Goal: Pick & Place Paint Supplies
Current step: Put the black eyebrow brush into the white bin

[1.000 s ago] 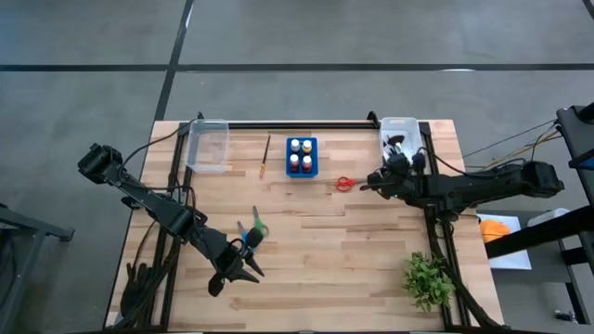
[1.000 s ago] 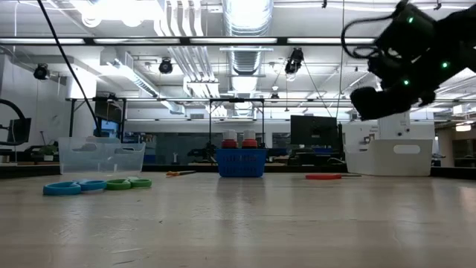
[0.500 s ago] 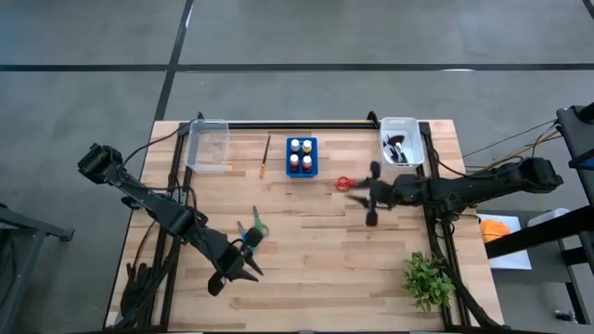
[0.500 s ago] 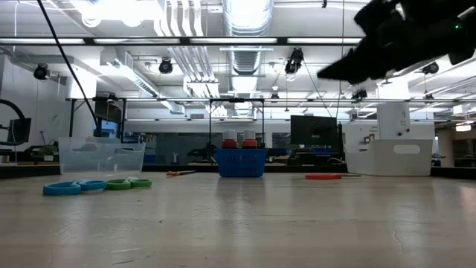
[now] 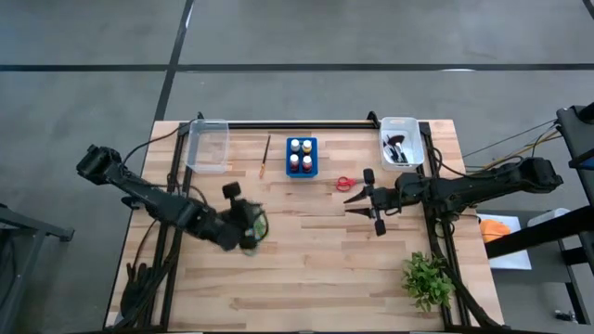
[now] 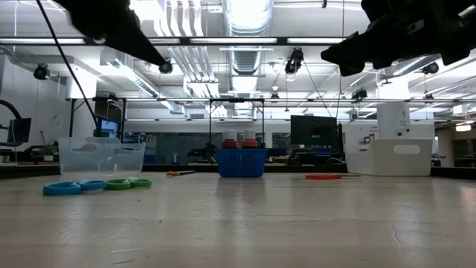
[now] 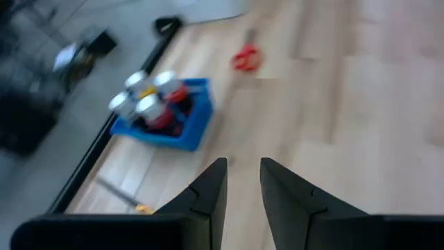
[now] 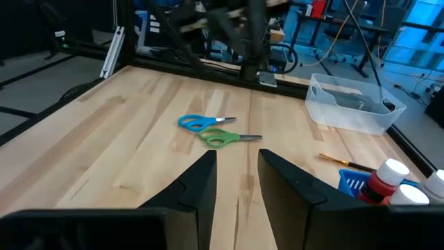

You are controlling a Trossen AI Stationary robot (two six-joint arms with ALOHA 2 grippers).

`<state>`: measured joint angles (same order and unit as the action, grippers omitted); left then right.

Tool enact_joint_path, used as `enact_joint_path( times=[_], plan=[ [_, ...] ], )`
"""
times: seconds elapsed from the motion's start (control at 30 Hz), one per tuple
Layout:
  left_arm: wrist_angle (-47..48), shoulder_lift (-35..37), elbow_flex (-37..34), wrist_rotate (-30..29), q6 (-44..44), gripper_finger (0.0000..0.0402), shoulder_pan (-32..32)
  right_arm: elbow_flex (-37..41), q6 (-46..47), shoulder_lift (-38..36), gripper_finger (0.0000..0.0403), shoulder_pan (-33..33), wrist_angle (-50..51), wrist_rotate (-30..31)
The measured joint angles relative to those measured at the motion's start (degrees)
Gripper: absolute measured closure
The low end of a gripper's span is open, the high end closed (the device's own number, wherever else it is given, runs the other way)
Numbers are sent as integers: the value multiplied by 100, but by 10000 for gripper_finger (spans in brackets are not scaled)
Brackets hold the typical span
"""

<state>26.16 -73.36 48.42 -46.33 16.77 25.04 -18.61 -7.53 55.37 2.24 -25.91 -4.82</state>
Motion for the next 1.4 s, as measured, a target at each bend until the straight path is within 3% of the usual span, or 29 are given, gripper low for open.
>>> enact_joint_path(
  times=[0.23, 0.43, 0.73, 1.07, 1.4],
  plan=[
    [183, -39, -20, 134, 1426, 307, -1489, 2, 0, 1, 301, 0, 0, -5],
    [-314, -141, -746, 719, 1487, 307, -2296, 11, 0, 2, 301, 0, 24, -19],
    [-2344, -142, -1792, 850, 1198, 307, -3006, 11, 0, 2, 301, -2, 37, -15],
    [-2528, -435, -1797, 1385, 1648, 307, -3336, 11, 0, 2, 301, -2, 42, 28],
    [-2441, -1757, -1167, 1236, 1672, 307, -3527, 17, 0, 2, 301, 0, 50, 46]
  ],
)
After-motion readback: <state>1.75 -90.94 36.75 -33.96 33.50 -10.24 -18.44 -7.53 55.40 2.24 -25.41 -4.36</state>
